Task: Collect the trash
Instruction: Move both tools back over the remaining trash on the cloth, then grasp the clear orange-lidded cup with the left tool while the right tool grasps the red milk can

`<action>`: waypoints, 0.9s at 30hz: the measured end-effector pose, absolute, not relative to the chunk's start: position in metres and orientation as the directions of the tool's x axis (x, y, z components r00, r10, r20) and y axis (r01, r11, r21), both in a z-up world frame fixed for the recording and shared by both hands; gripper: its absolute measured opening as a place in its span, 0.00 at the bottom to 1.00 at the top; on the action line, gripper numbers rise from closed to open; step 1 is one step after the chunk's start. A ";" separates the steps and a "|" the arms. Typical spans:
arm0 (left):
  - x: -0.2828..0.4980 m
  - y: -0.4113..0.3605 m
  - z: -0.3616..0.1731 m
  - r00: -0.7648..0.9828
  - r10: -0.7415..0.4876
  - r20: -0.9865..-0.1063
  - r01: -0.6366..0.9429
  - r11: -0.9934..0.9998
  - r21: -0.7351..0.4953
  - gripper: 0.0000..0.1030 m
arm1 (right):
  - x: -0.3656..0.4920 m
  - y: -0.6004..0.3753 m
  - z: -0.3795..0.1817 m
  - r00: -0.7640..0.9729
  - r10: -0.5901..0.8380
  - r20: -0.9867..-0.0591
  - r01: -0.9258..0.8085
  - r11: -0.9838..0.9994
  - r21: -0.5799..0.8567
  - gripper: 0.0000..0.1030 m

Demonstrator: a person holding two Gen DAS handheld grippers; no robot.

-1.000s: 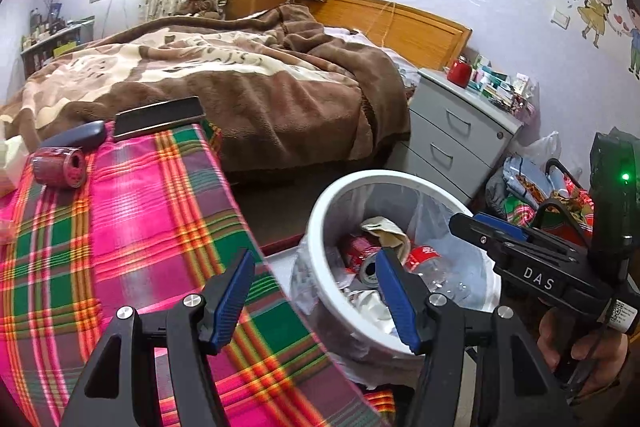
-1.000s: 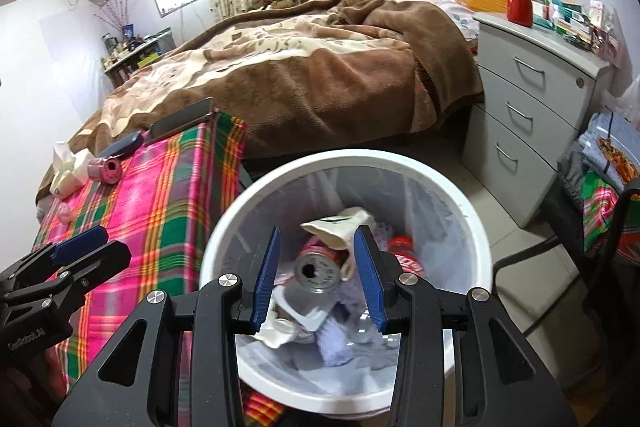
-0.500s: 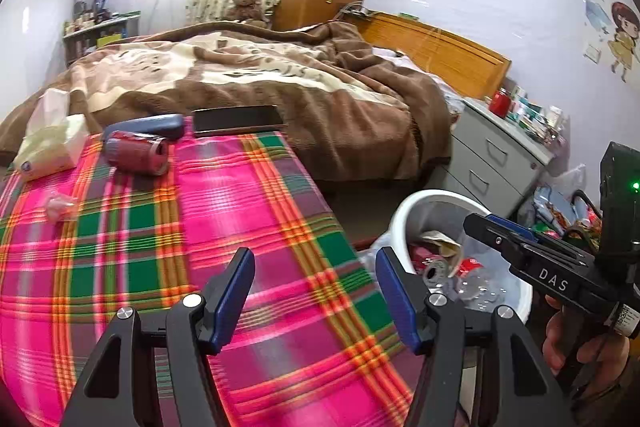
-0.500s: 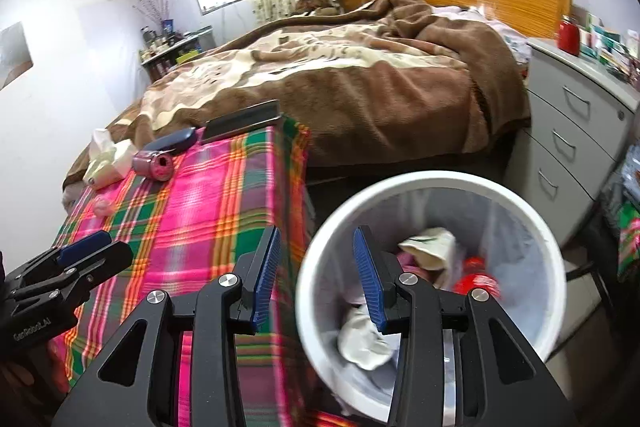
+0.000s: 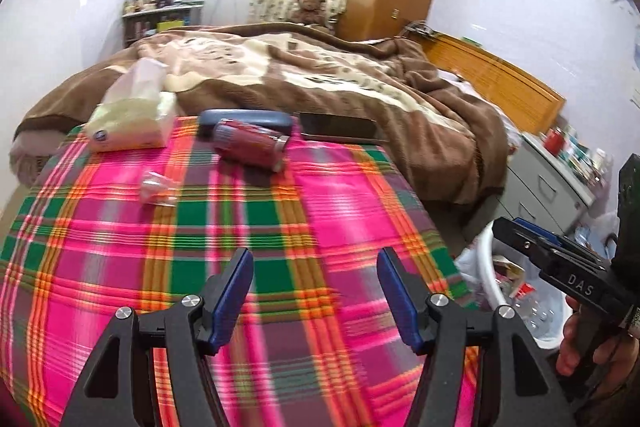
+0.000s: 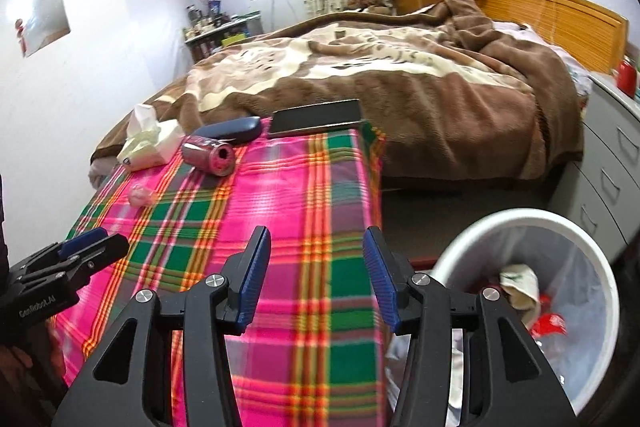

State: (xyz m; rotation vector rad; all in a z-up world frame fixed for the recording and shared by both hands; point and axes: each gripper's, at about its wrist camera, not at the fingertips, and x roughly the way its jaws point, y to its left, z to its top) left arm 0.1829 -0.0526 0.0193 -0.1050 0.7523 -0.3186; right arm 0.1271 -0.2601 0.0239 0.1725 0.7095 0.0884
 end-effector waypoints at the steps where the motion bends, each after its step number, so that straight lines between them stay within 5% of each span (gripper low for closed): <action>1: 0.185 -0.048 0.019 0.689 -0.311 -0.655 0.234 0.950 -0.206 0.64 | 0.130 -0.256 0.024 0.755 0.145 -0.639 -0.033 0.982 0.184 0.48; 27: 0.282 0.050 -0.016 0.663 -0.153 -0.733 0.064 0.987 -0.148 0.68 | 0.242 -0.173 0.029 0.718 0.287 -0.635 -0.246 0.957 0.154 0.49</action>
